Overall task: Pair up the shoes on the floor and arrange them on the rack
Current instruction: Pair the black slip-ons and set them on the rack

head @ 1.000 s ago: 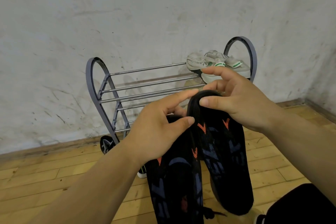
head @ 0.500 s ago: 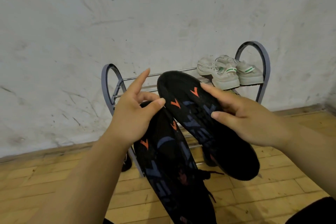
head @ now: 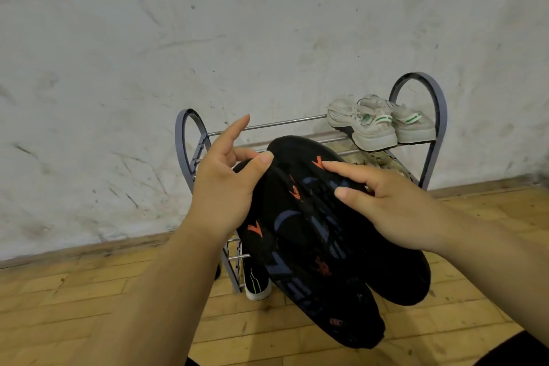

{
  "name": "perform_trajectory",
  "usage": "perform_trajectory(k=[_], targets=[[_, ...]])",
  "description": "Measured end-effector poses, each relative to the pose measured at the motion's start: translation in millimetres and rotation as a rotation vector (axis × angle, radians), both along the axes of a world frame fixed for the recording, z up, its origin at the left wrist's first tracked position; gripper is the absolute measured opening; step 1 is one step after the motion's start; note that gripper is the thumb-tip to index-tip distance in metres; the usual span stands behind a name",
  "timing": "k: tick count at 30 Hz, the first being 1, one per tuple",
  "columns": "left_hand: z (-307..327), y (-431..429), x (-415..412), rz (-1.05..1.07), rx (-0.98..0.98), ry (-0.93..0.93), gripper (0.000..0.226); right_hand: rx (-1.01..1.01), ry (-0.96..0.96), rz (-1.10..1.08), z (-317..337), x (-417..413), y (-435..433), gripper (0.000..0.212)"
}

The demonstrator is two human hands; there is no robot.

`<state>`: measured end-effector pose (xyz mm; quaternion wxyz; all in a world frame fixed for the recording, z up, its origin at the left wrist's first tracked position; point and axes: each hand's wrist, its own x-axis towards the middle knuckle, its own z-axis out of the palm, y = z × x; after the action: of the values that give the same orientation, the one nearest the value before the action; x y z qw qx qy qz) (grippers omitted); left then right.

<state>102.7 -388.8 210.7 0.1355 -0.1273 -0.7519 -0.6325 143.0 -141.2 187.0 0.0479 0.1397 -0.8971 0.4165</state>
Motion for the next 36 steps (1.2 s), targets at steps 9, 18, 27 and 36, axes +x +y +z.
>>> perform_trajectory(k=[9,18,27,36], targets=[[-0.3,-3.4,-2.5,-0.005,0.076,-0.049,0.034,-0.034,0.034,-0.085,4.9,-3.7,4.4,0.065],[-7.4,16.8,5.1,0.065,0.128,-0.054,0.011,0.118,0.033,0.134,4.1,8.9,-7.2,0.089],[-9.5,15.8,4.6,0.095,0.117,-0.076,0.007,0.154,0.142,0.120,-5.7,4.0,-8.5,0.063],[-11.0,16.6,3.9,0.036,0.107,-0.151,0.003,0.060,0.068,0.064,-10.8,5.1,-12.1,0.059]])
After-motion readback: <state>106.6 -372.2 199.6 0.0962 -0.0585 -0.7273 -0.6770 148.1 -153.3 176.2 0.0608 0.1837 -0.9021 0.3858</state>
